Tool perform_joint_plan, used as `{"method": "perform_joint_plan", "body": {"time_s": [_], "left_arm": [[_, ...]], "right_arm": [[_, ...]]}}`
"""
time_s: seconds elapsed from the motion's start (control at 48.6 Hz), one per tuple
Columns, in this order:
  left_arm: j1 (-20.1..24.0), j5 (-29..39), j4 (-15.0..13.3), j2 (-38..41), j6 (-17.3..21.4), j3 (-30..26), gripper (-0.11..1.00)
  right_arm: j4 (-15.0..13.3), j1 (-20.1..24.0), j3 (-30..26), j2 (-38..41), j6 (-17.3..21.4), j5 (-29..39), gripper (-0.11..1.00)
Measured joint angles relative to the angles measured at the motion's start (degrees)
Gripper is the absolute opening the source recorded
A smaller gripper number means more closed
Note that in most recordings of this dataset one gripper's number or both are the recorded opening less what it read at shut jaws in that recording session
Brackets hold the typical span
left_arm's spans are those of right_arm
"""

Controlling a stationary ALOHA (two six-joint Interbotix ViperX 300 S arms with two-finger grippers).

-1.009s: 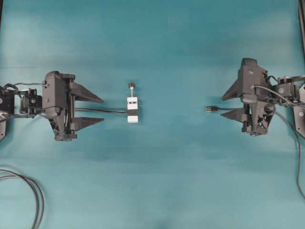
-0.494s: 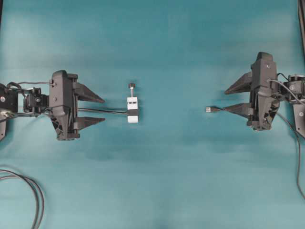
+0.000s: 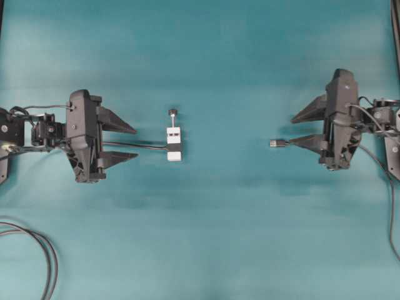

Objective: Insert the USB cable into the female connector supported by the left arm.
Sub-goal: 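Lower the left gripper around the white clamp and right gripper over the USB plug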

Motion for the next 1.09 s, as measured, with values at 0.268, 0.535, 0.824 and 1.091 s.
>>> {"method": "perform_joint_plan", "body": {"time_s": [0.268, 0.535, 0.824, 1.091], "left_arm": [[0.1, 0.0, 0.0, -0.1, -0.1, -0.1, 0.7], [0.1, 0.0, 0.0, 0.0, -0.1, -0.2, 0.7], [0.6, 0.0, 0.0, -0.1, -0.1, -0.2, 0.7], [0.7, 0.0, 0.0, 0.0, 0.0, -0.4, 0.7]], "right_arm": [[0.0, 0.0, -2.8, 5.8, 0.0, -1.1, 0.6], [0.0, 1.7, -3.0, 5.8, 2.1, -1.1, 0.6], [0.0, 2.2, -2.6, 5.8, 2.4, -1.1, 0.6], [0.0, 2.2, -1.2, 6.2, 2.4, -1.1, 0.55]]}}
